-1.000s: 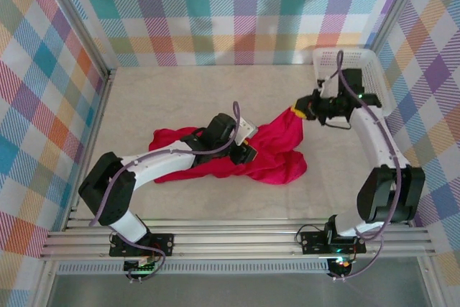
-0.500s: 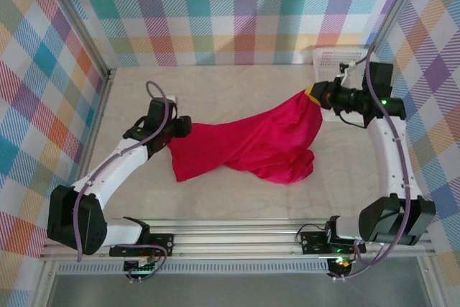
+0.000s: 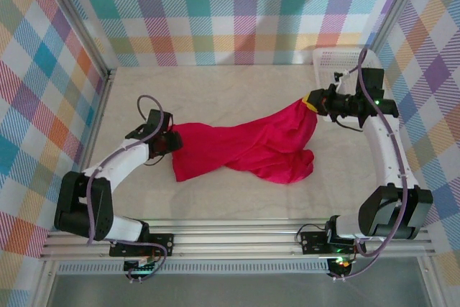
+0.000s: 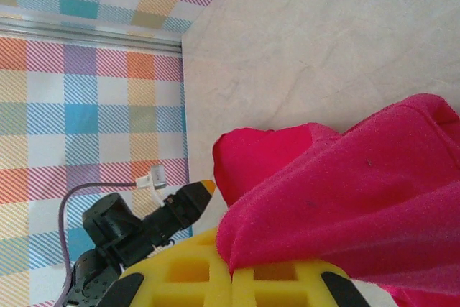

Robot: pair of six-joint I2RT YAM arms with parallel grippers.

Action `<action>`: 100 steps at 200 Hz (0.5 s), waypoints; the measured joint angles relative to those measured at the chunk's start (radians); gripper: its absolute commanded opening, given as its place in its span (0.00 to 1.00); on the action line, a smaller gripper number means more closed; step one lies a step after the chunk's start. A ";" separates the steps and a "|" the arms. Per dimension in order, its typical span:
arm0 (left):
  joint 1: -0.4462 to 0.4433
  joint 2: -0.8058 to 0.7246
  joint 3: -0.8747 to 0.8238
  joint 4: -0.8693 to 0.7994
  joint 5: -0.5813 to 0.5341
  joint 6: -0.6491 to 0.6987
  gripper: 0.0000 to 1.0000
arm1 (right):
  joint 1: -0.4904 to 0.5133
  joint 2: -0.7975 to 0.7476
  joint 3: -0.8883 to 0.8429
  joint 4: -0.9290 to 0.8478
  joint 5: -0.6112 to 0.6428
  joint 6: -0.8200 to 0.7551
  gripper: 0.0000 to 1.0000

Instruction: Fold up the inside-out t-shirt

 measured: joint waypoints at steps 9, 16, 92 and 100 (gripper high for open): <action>0.000 0.013 -0.010 0.008 0.009 -0.007 0.50 | 0.000 0.000 0.000 0.000 0.000 0.000 0.00; 0.000 0.022 -0.019 0.017 0.019 -0.015 0.47 | 0.000 0.000 0.000 0.000 0.000 0.000 0.00; 0.014 0.039 -0.037 0.020 0.023 -0.063 0.00 | -0.004 0.029 0.024 -0.005 0.000 0.000 0.00; 0.029 0.007 -0.006 -0.019 0.004 -0.062 0.00 | -0.010 0.048 0.050 -0.012 0.002 0.000 0.00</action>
